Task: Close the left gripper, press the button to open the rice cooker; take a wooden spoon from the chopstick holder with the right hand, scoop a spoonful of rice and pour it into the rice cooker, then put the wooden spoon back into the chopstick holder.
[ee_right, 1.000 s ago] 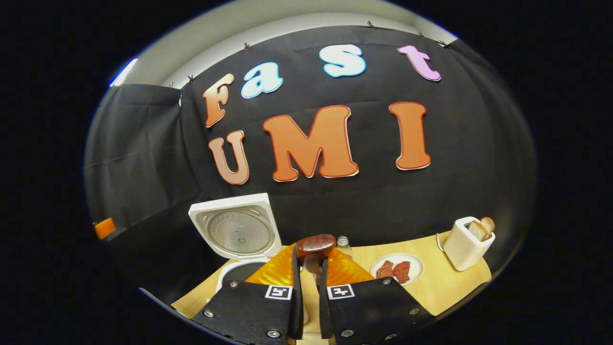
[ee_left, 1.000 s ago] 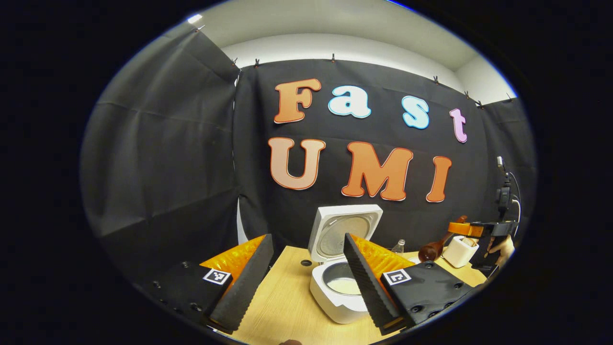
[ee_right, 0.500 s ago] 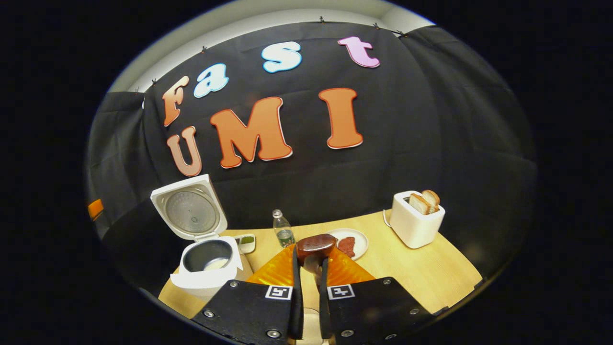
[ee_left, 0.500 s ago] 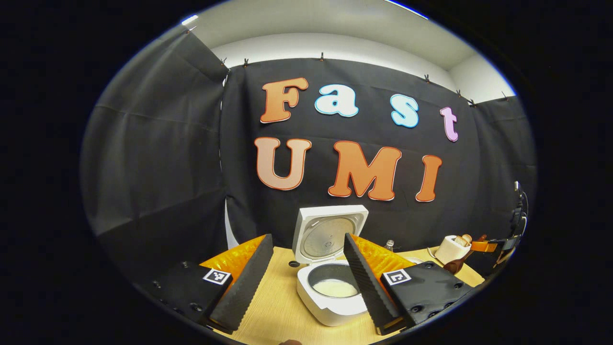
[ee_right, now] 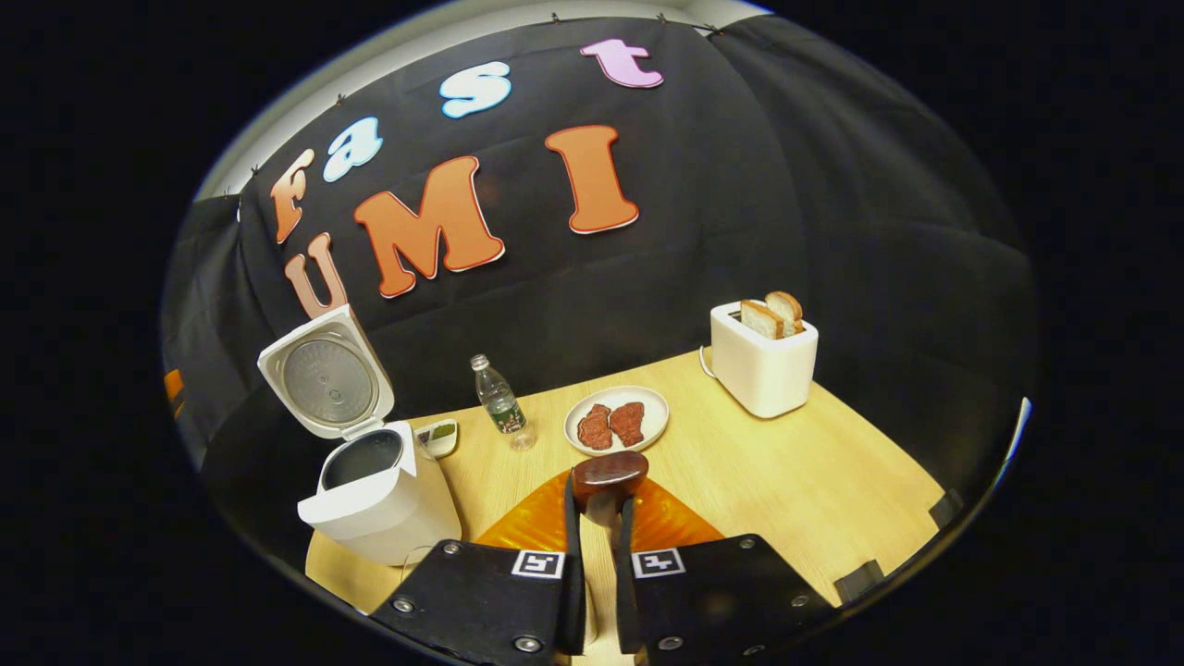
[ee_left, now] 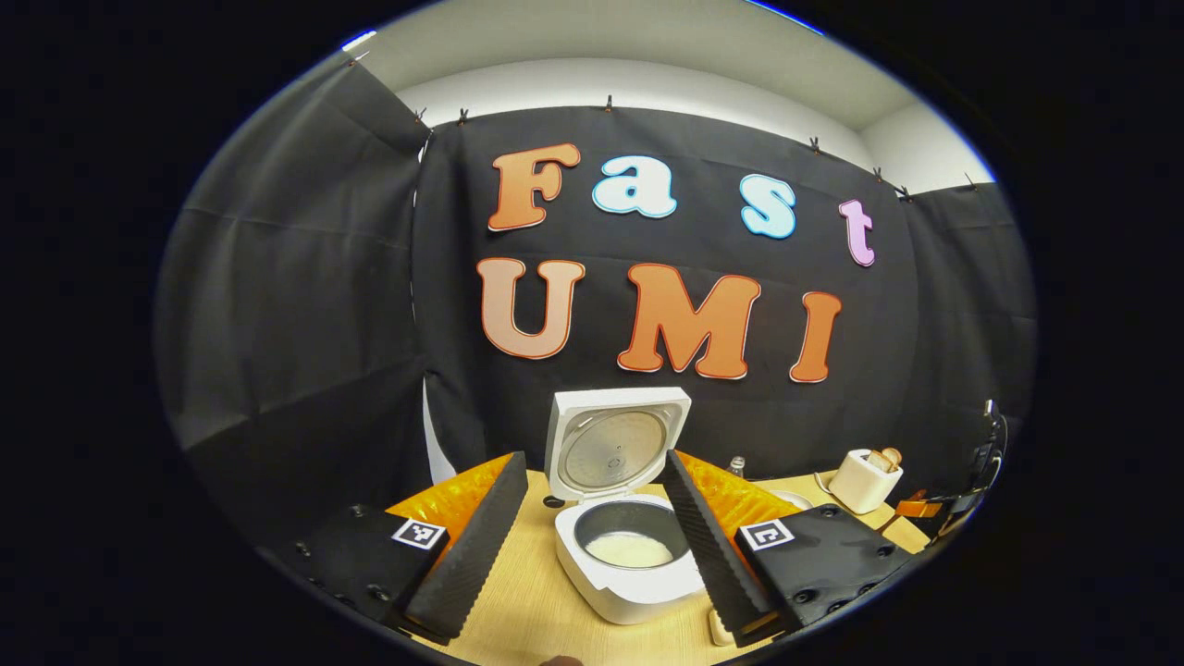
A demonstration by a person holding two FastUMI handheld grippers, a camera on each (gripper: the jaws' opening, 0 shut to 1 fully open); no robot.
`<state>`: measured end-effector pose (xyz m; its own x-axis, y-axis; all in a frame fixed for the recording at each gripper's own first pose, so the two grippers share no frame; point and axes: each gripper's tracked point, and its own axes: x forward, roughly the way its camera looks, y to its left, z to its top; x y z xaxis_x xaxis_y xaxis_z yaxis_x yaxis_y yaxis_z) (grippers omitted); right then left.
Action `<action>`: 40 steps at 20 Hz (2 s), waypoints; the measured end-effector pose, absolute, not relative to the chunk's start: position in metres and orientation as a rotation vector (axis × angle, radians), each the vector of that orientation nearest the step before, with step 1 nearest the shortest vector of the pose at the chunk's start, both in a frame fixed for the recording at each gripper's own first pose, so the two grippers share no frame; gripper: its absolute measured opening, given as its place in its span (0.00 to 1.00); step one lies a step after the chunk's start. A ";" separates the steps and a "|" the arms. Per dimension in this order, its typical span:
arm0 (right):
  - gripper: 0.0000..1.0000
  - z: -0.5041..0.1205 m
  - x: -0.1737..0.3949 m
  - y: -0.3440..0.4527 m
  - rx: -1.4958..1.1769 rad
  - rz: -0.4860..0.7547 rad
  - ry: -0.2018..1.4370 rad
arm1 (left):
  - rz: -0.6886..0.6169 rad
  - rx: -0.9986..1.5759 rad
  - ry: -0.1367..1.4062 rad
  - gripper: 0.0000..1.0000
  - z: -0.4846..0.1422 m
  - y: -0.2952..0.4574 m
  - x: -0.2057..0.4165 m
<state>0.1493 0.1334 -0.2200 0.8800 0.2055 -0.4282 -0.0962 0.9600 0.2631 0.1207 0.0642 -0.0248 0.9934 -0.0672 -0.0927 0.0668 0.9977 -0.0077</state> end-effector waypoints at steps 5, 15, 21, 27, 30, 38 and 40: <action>0.12 -0.262 0.161 0.129 0.310 0.151 0.533 | -0.045 0.015 0.100 1.00 -0.030 0.065 0.118; 0.34 -0.294 0.162 0.092 0.326 0.074 0.596 | -0.038 -0.023 0.102 0.99 -0.028 0.049 0.134; 0.76 -0.282 0.151 0.061 0.261 0.003 0.604 | -0.050 0.005 0.102 1.00 -0.023 0.033 0.151; 0.95 -0.245 0.145 0.039 0.135 -0.048 0.550 | -0.046 -0.001 0.121 0.99 -0.020 0.016 0.185; 0.95 -0.224 0.144 0.041 0.113 -0.035 0.526 | -0.010 0.028 0.085 1.00 0.010 0.018 0.225; 0.95 -0.193 0.139 0.037 0.117 -0.034 0.473 | -0.009 0.071 0.056 0.99 0.051 -0.007 0.352; 0.95 -0.197 0.136 0.033 0.115 -0.044 0.488 | -0.003 0.099 0.076 0.99 0.045 -0.013 0.385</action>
